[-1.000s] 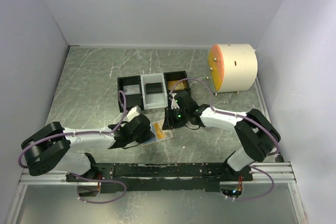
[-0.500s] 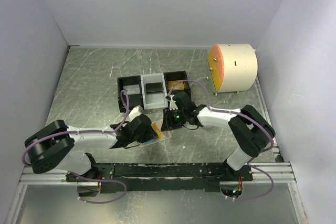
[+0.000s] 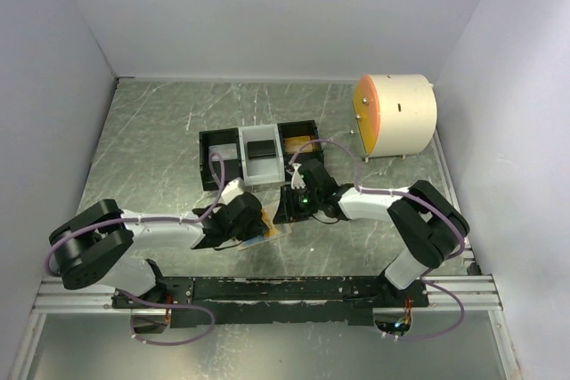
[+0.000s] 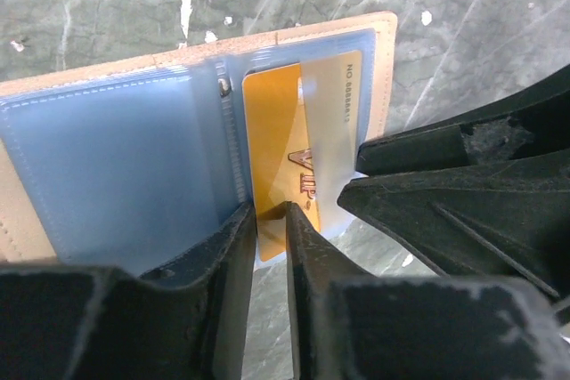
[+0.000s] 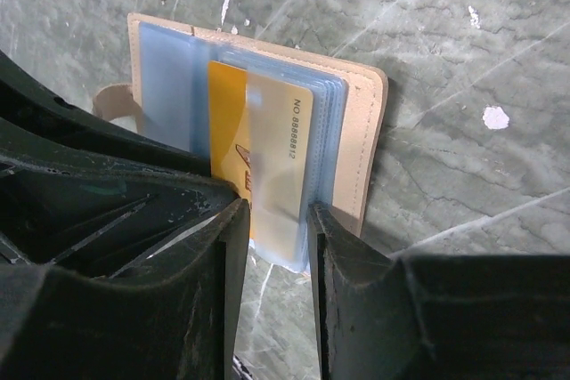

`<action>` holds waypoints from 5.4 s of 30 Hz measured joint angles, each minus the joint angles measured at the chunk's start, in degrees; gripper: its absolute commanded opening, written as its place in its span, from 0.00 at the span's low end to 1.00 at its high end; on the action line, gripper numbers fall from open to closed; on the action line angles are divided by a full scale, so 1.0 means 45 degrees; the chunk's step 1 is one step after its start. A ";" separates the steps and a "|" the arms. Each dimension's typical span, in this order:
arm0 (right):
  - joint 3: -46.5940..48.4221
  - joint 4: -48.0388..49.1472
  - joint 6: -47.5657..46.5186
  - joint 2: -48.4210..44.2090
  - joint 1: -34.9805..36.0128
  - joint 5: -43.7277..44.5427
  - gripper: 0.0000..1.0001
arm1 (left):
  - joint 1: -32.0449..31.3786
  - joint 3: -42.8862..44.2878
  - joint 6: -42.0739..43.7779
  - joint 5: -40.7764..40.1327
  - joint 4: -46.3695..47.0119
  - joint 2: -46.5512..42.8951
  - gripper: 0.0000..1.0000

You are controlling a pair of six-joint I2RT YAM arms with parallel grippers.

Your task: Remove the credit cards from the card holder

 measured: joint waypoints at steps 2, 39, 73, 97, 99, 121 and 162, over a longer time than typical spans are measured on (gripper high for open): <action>0.0000 -0.0010 0.0005 -0.0005 0.0000 0.0024 0.33 | -0.0141 0.0432 0.0005 -0.0214 -0.0709 0.0146 0.22; 0.1141 -0.1865 -0.0627 -0.0913 0.0165 0.0000 0.43 | -0.0641 0.0112 -0.0146 -0.0918 -0.2798 -0.1749 0.07; -0.0291 0.1525 0.1661 0.0520 0.0432 -0.0908 0.32 | -0.0641 -0.1715 -0.0325 -0.0627 0.0170 -0.2176 0.27; -0.0374 0.1875 0.1807 0.0670 0.0355 -0.1205 0.32 | -0.0646 -0.3483 -0.0651 -0.0335 0.4235 -0.2399 0.27; -0.0374 0.1957 0.1841 0.0719 0.0374 -0.1268 0.32 | -0.0646 -0.3502 -0.0665 -0.0277 0.4862 -0.2443 0.27; -0.0437 0.1802 0.1841 0.0398 0.0389 -0.1253 0.42 | -0.0646 -0.3016 -0.1413 -0.0627 0.1739 -0.3866 0.07; -0.5537 0.8301 0.3993 -0.6358 -0.1685 -0.1972 0.54 | -0.0656 -0.2045 0.4104 0.0937 0.1039 -0.9005 0.07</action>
